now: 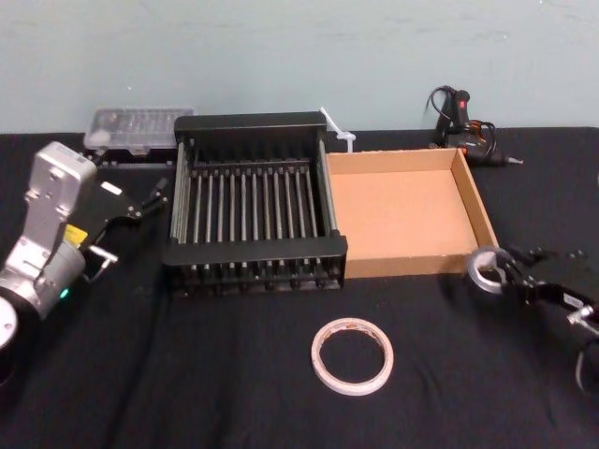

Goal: Pick up the white tape and place it into the black box , Pick up the silver tape and place it into the brown box.

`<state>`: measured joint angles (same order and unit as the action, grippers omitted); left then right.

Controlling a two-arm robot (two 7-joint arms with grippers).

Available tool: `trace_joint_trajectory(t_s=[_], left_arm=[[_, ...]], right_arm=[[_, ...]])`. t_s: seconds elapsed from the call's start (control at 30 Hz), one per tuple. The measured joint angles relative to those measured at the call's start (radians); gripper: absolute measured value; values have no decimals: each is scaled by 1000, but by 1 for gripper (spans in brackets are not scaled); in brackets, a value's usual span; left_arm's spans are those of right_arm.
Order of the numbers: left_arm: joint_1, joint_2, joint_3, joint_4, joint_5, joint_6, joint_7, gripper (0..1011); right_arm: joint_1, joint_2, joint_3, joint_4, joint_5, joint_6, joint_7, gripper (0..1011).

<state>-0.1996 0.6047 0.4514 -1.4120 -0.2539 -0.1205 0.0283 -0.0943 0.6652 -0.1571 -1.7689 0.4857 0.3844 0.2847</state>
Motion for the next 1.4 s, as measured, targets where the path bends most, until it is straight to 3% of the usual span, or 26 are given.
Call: trace_joint_trajectory(t_s=[0.7,0.9,1.23,1.4], left_arm=[[0,0,0,0,0,0,0,1002],[0,0,0,0,0,0,0,1001],[0,0,0,0,0,0,0,1001],[0,0,0,0,0,0,0,1001]], right_arm=[[263,-151,-109,225,-137,-29,-8,148],[292,-175,-115,261,-154,-27,-3,148],[289,-171,-115,256,-153,-26,-3,148],[288,-170,-114,254,-152,-26,-3,253]])
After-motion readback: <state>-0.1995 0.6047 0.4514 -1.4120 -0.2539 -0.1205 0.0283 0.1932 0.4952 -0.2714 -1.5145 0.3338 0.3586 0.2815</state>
